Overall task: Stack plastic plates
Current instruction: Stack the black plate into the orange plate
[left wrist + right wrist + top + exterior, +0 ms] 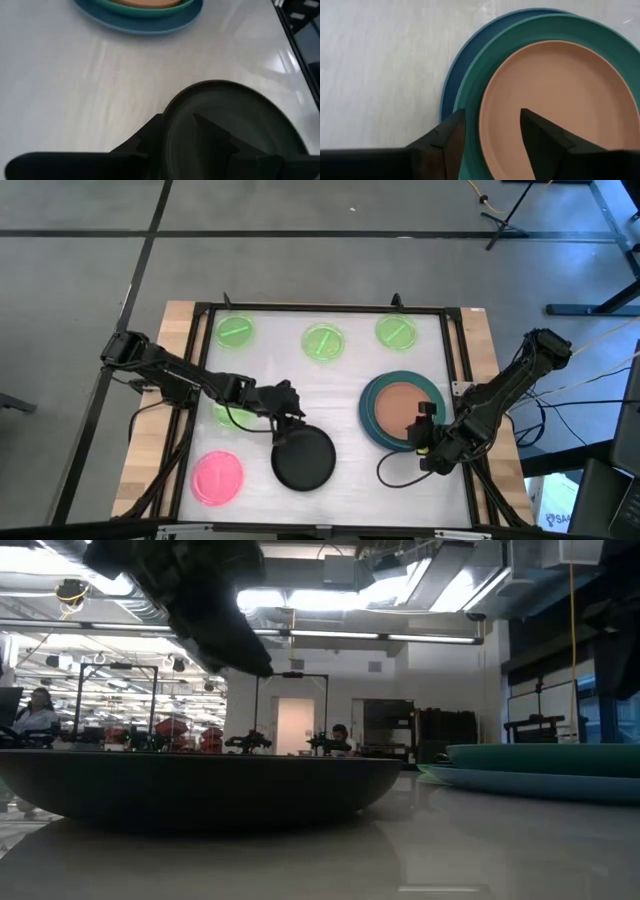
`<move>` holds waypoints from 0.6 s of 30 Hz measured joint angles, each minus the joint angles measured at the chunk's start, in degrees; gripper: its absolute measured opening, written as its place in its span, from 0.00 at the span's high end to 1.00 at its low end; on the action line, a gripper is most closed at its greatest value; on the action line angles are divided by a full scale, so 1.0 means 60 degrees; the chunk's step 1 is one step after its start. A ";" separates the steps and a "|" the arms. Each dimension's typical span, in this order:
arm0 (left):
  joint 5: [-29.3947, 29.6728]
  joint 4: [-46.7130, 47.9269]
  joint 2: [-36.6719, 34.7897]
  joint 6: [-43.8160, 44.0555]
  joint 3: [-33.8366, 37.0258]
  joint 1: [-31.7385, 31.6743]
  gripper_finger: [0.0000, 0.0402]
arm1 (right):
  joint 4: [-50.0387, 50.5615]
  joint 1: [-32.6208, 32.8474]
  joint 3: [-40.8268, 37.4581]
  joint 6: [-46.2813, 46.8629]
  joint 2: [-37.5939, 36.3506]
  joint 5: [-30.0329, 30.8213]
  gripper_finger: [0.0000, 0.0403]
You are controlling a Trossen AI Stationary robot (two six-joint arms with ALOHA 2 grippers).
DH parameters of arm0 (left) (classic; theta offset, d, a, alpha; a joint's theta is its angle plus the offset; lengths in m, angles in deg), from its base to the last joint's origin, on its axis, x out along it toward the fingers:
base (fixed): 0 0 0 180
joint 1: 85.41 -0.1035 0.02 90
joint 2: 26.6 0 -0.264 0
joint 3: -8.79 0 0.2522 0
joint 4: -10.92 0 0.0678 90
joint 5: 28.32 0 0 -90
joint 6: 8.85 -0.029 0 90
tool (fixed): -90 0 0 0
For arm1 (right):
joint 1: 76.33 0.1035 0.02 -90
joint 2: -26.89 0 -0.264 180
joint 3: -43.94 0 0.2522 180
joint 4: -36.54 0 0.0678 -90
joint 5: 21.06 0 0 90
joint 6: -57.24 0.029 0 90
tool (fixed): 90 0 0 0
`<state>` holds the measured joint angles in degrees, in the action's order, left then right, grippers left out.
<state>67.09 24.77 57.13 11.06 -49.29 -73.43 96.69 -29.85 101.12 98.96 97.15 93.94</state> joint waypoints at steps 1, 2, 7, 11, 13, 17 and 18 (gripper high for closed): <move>-0.0013 -0.0023 0.0113 0.0202 -0.0020 0.0023 0.76 | -0.0007 0.0000 0.0000 0.0000 0.0000 0.0000 0.54; -0.0032 0.0178 0.0214 0.0382 -0.0016 0.0045 0.76 | -0.0007 0.0000 -0.0002 0.0004 0.0000 0.0000 0.54; -0.0085 0.0380 0.1069 0.0954 0.0005 0.0159 0.76 | -0.0018 0.0000 -0.0004 0.0000 0.0000 0.0004 0.54; -0.0048 0.0347 0.1580 0.1092 0.0002 0.0205 0.76 | -0.0011 0.0000 -0.0004 0.0000 0.0003 0.0010 0.54; 0.0000 0.0304 0.1703 0.1102 -0.0002 0.0197 0.76 | -0.0011 0.0000 -0.0004 -0.0004 0.0002 0.0011 0.54; 0.0008 0.0302 0.1769 0.1107 -0.0002 0.0169 0.76 | -0.0007 0.0000 -0.0004 -0.0025 0.0004 0.0088 0.54; 0.0012 0.0270 0.1766 0.1107 -0.0002 0.0166 0.76 | -0.0007 0.0000 -0.0004 -0.0026 0.0004 0.0121 0.54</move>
<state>67.16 26.39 67.72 17.70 -49.30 -72.43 96.64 -29.85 101.10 98.80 97.17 94.66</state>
